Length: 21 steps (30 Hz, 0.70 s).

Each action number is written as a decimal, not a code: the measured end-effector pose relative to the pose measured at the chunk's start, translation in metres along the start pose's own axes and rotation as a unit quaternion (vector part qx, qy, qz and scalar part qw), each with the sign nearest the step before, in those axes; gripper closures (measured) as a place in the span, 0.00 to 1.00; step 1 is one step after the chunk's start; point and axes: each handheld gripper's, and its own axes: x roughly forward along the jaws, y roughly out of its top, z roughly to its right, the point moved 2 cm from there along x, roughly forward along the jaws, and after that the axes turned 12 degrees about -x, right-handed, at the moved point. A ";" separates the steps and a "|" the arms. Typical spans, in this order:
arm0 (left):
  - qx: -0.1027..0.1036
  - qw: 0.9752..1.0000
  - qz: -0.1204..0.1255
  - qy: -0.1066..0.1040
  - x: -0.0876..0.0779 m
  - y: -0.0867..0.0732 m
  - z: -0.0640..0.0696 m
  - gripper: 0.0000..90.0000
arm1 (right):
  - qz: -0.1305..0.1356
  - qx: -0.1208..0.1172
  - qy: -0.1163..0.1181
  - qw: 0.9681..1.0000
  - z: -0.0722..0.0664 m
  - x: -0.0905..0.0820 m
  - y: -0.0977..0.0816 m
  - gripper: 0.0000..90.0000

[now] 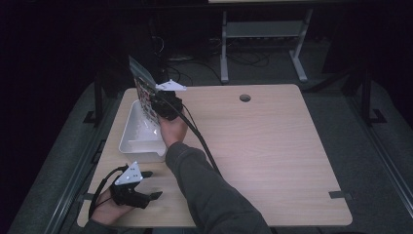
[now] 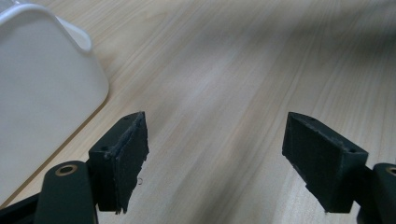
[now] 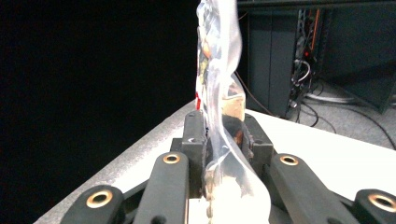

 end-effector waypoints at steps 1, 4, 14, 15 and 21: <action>0.001 1.000 0.000 0.000 0.000 0.000 0.000 0.24 | -0.002 -0.004 -0.001 1.000 -0.002 0.002 -0.004 0.83; 0.000 1.000 0.000 -0.001 0.000 0.000 0.000 0.24 | -0.010 -0.010 -0.004 1.000 -0.006 0.005 -0.010 0.83; 0.002 1.000 -0.002 -0.001 0.001 0.000 0.001 0.24 | -0.024 -0.042 -0.012 0.999 -0.005 0.001 -0.016 0.83; 0.001 1.000 -0.003 -0.001 0.001 0.000 0.001 0.24 | -0.030 -0.050 -0.011 0.998 -0.005 -0.001 -0.016 0.82; 0.000 1.000 -0.002 0.003 0.000 -0.001 -0.001 0.24 | -0.053 -0.066 -0.001 0.996 0.000 -0.004 -0.015 0.81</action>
